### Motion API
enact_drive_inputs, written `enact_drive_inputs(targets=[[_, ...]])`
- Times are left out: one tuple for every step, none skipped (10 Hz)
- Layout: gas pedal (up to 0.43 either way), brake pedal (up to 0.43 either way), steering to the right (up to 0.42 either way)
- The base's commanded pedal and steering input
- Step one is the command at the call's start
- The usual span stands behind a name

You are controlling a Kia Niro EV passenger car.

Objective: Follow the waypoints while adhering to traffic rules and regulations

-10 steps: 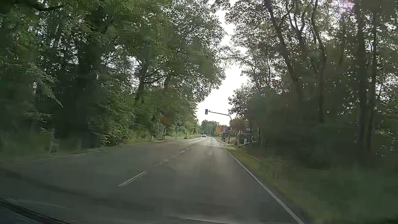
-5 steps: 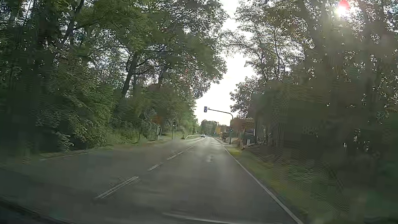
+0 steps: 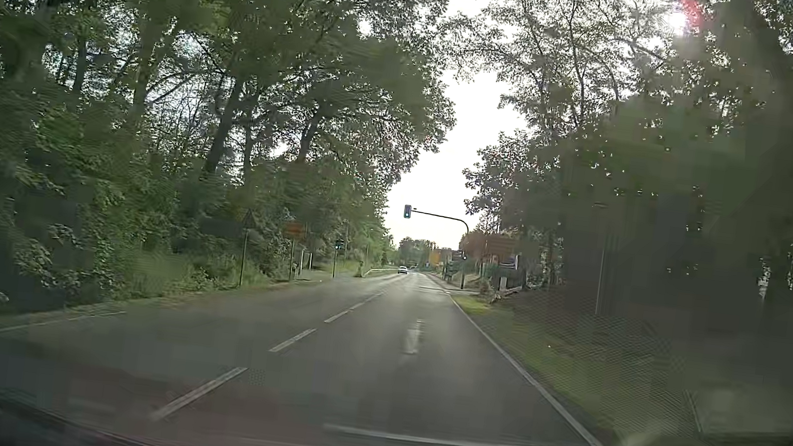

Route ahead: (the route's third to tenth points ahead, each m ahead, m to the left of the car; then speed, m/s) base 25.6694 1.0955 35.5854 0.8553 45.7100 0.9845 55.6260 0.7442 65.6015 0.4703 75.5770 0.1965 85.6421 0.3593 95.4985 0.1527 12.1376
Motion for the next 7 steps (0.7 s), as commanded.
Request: enact_drive_inputs(targets=[[0.169, 0.030, 0.000], [0.169, 0.030, 0.000], [0.169, 0.030, 0.000], [0.169, 0.030, 0.000], [0.169, 0.030, 0.000], [0.169, 0.030, 0.000], [0.169, 0.030, 0.000]])
